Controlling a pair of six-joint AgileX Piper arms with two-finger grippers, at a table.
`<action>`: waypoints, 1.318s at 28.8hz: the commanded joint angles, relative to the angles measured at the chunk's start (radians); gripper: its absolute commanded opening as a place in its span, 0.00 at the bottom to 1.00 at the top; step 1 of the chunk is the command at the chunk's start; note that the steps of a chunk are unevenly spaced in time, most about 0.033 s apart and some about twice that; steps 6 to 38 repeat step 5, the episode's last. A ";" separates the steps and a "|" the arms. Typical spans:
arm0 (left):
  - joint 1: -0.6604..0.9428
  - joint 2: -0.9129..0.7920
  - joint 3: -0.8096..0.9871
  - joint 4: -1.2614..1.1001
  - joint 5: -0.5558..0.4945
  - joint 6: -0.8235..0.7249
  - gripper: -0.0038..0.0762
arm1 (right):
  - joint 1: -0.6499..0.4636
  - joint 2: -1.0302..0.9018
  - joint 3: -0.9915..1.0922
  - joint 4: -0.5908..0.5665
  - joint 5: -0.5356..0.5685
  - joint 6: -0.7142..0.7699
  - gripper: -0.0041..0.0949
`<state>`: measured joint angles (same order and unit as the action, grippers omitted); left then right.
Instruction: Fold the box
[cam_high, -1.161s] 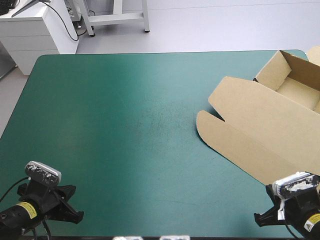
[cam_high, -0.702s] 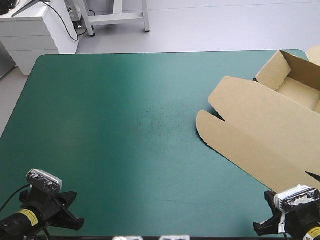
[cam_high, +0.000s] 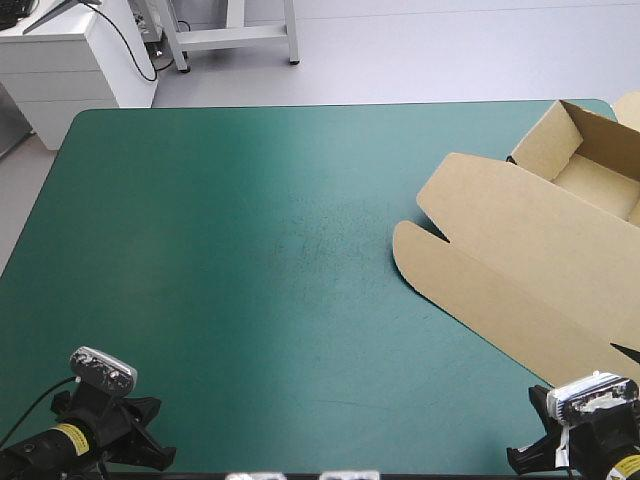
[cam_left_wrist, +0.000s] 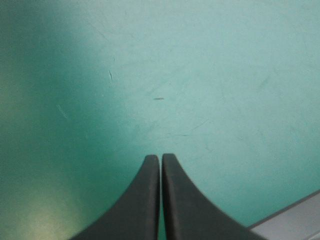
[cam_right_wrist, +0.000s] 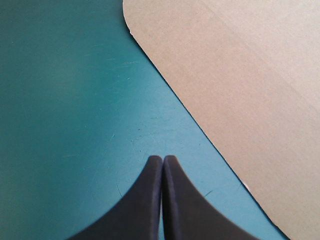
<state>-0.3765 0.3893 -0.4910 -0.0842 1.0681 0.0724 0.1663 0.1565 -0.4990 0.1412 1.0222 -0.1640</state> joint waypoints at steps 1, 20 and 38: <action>-0.001 0.009 -0.005 -0.014 -0.028 0.008 0.04 | 0.001 0.013 -0.026 -0.001 -0.056 -0.005 0.03; -0.001 0.009 -0.005 -0.013 -0.028 0.008 0.04 | 0.001 0.013 -0.026 0.003 -0.054 -0.002 0.03; -0.001 0.009 -0.005 -0.013 -0.028 0.008 0.04 | 0.001 0.013 -0.026 0.003 -0.054 -0.002 0.03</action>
